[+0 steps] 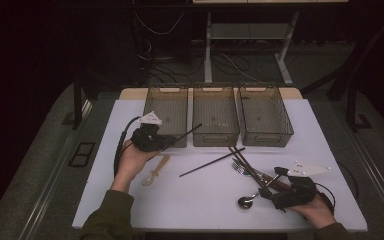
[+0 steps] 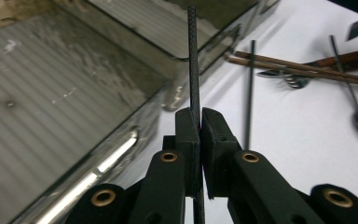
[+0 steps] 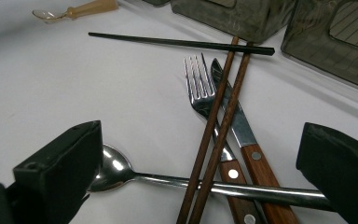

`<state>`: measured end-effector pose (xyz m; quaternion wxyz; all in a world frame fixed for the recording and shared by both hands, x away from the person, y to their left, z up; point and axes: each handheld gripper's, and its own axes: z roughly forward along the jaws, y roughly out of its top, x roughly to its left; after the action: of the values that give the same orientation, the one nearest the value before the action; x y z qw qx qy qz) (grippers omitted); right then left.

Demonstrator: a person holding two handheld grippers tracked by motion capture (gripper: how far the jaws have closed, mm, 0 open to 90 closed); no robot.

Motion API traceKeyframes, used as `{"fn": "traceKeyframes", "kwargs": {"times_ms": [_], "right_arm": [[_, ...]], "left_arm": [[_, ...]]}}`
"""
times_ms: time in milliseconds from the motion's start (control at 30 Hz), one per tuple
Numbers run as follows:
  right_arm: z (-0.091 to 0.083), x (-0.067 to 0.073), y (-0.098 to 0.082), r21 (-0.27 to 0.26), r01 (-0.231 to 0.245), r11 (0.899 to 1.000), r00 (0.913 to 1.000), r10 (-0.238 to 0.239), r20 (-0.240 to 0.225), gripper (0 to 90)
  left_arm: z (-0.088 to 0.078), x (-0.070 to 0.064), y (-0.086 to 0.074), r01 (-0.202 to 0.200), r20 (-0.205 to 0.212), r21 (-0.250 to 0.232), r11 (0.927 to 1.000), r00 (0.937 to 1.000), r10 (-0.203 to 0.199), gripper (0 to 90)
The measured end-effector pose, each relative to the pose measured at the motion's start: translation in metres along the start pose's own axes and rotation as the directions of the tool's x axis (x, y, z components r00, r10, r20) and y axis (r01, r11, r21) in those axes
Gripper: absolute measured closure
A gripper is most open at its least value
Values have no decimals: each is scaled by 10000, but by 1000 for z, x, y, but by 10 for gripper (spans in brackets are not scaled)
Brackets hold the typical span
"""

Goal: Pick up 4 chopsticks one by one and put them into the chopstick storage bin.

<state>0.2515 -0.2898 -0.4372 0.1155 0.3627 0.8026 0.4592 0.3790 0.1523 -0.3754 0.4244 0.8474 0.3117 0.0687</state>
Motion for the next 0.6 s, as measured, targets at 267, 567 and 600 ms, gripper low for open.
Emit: {"fn": "traceKeyframes", "kwargs": {"times_ms": [267, 567, 600], "right_arm": [[1, -1, 0, -7, -7, 10000, 10000, 7, -2, 9], [-1, -1, 0, -79, -14, 10000, 10000, 14, -25, 9], [-1, -1, 0, -78, -3, 10000, 10000, 3, -25, 9]], "left_arm": [[-3, 13, 6, 327, -399, -4, 9995, 9987, -327, 854], [-2, 24, 23, 462, -866, 128, 9989, 9952, -449, 854], [-1, 25, 24, 453, -880, 157, 9988, 9952, -438, 854]]}}
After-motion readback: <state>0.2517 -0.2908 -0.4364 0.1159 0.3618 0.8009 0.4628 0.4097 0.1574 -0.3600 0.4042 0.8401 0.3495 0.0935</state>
